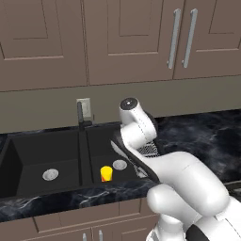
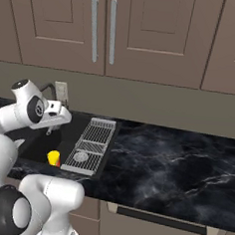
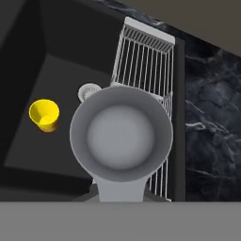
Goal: Move any existing items from the left basin to the right basin for drying. Then move the measuring cup from the counter to the left basin of the sink for washing.
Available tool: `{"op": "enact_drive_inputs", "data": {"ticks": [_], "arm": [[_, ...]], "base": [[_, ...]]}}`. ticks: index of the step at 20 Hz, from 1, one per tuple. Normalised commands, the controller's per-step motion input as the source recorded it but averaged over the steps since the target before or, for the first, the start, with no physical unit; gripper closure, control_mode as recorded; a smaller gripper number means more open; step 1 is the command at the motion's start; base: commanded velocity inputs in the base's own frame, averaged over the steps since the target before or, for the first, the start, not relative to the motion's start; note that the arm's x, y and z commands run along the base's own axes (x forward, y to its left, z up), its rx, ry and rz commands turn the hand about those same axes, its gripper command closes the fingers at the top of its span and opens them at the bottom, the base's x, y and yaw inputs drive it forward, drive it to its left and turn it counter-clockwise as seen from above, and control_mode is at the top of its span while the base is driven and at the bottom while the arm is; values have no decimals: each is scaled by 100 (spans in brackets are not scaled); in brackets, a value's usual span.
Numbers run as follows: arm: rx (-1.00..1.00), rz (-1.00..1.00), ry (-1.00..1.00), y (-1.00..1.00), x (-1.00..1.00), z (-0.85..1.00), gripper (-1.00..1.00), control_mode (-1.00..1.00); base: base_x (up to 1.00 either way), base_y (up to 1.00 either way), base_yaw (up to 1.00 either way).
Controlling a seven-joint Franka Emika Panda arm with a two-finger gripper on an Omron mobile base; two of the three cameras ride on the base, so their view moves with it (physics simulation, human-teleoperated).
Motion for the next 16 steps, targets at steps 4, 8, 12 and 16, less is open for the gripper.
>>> {"op": "enact_drive_inputs", "data": {"ticks": [4, 8, 12, 16], "arm": [[0, 4, 0, 63, 0, 0, 100, -100], [0, 5, 0, 62, 0, 0, 100, -100], [0, 5, 0, 64, 0, 0, 100, -100], [0, 5, 0, 63, 0, 0, 100, -100]], "base": [[0, 0, 0], [0, 0, 0], [0, 0, 0], [0, 0, 0]]}}
